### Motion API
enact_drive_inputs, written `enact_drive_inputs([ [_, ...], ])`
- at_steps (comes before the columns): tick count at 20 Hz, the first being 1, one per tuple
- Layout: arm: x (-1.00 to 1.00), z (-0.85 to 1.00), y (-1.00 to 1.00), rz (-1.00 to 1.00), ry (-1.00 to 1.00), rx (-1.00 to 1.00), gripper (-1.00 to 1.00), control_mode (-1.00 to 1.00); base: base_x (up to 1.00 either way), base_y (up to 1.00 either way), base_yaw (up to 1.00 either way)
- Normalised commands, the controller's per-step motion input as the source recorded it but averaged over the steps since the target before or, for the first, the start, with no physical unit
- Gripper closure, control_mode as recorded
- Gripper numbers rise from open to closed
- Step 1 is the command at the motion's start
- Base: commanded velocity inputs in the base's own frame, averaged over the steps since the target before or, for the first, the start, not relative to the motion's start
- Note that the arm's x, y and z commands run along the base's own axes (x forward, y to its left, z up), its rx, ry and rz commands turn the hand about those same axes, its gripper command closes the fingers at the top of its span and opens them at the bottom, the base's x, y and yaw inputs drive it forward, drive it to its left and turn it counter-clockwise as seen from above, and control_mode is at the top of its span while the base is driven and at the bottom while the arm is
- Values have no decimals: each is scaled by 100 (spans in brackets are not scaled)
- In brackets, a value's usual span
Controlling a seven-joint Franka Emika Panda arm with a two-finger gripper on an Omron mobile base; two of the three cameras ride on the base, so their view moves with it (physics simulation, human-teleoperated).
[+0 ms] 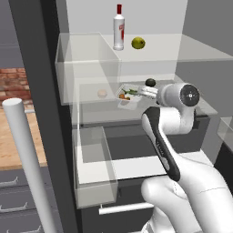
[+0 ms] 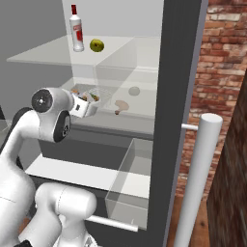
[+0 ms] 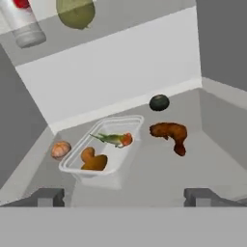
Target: Place the tupperware on the second highest shelf of the fridge. Make space for the tupperware among the existing items by rearranging them on the shelves if needed. Close the fridge door when finished.
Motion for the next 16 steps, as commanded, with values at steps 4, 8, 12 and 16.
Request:
enact_drive_inputs([
  [4, -100, 17, 0, 0, 61, -28, -100, -100, 0, 0, 0],
  [8, -100, -49, 0, 2, 27, -21, -100, -100, 0, 0, 0],
  [12, -96, -88, 0, 12, -3, 0, -100, -100, 0, 0, 0],
  [16, -54, -40, -1, 20, -4, 17, -100, -100, 0, 0, 0],
])
